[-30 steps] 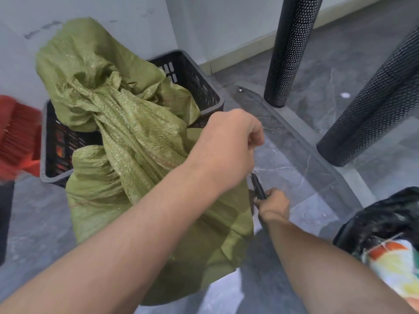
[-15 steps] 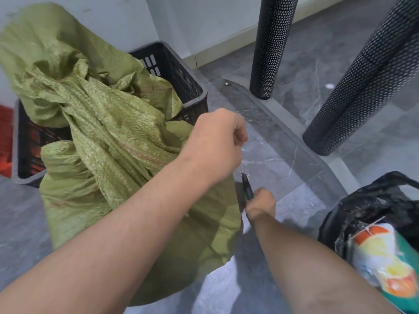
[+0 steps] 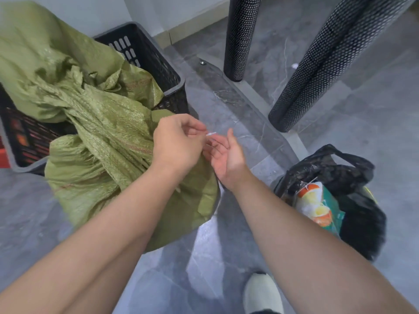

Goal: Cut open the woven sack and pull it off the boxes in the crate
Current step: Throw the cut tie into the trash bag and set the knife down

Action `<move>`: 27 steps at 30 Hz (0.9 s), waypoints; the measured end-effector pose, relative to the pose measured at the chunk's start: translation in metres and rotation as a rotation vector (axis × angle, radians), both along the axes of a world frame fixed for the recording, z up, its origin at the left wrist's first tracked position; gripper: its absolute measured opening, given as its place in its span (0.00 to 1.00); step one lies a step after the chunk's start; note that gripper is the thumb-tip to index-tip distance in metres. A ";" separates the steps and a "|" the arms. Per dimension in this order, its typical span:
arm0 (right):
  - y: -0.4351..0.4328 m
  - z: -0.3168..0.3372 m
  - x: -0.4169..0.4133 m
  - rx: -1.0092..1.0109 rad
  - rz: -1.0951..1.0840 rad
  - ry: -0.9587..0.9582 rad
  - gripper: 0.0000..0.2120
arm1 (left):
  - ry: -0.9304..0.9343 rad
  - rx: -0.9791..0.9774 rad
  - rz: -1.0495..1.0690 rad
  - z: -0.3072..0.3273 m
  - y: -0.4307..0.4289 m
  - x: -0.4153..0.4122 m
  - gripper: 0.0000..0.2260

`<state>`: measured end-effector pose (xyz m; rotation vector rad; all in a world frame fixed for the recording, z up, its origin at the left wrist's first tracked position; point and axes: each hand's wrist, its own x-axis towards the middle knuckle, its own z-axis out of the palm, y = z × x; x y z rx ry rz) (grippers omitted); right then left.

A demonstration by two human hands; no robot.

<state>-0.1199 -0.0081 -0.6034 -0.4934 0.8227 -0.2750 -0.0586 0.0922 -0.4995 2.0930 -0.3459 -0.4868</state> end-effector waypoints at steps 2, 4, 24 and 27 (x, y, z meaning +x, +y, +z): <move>0.008 0.033 -0.019 0.073 -0.031 -0.056 0.21 | 0.113 -0.022 0.038 0.021 0.007 -0.011 0.07; 0.017 0.061 -0.039 0.064 -0.065 -0.066 0.14 | 0.233 -0.052 0.054 0.046 0.014 -0.023 0.07; 0.059 0.245 -0.207 0.090 -0.508 0.329 0.08 | 0.270 0.006 -0.012 0.224 0.036 -0.168 0.06; 0.035 0.239 -0.243 0.026 -0.570 0.442 0.07 | 0.378 0.020 0.045 0.214 0.020 -0.199 0.07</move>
